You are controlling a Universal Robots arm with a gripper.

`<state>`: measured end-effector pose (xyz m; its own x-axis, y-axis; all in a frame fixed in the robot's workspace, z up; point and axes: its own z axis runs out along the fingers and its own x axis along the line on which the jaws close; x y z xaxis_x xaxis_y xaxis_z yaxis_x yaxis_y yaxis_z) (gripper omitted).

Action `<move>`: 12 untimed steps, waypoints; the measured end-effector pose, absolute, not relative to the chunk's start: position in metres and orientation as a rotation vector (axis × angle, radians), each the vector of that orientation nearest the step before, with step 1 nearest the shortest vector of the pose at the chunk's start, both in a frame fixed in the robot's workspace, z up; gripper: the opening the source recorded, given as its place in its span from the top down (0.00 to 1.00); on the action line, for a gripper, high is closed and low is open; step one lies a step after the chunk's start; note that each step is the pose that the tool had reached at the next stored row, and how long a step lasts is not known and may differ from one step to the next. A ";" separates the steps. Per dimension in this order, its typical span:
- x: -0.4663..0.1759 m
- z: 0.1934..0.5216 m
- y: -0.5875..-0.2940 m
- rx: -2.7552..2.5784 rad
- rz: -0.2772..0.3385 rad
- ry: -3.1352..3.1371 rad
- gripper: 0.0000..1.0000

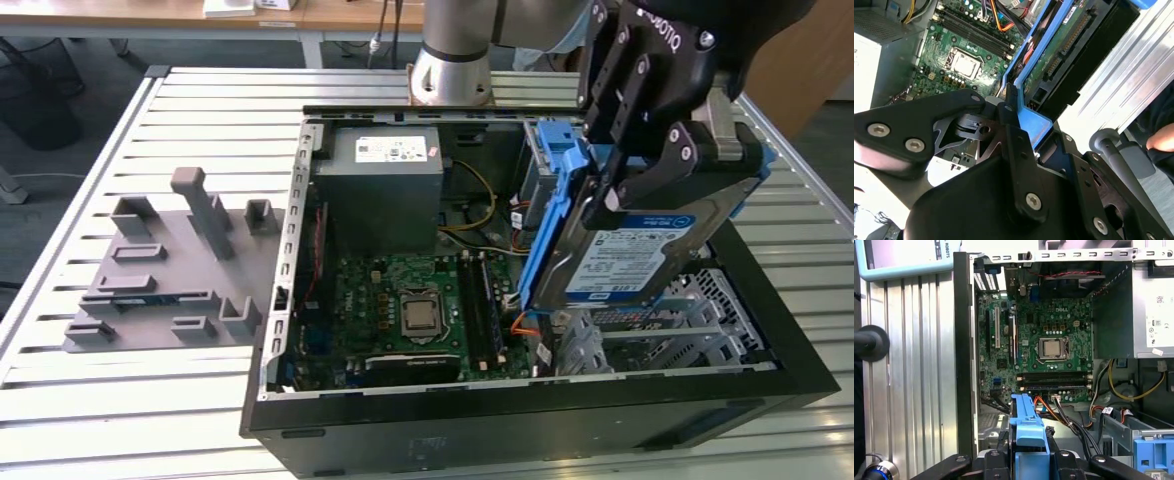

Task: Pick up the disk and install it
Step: 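Insert the disk into the insertion slot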

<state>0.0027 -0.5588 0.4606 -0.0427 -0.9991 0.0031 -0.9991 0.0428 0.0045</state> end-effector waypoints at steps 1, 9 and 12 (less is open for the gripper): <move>0.003 0.461 -0.559 2.170 -0.002 -2.265 0.64; 0.005 0.460 -0.559 2.170 -0.002 -2.265 0.64; 0.005 0.460 -0.559 2.170 -0.002 -2.265 0.64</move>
<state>0.0053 -0.5588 0.4604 -0.0427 -0.9991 0.0030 -0.9991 0.0428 0.0045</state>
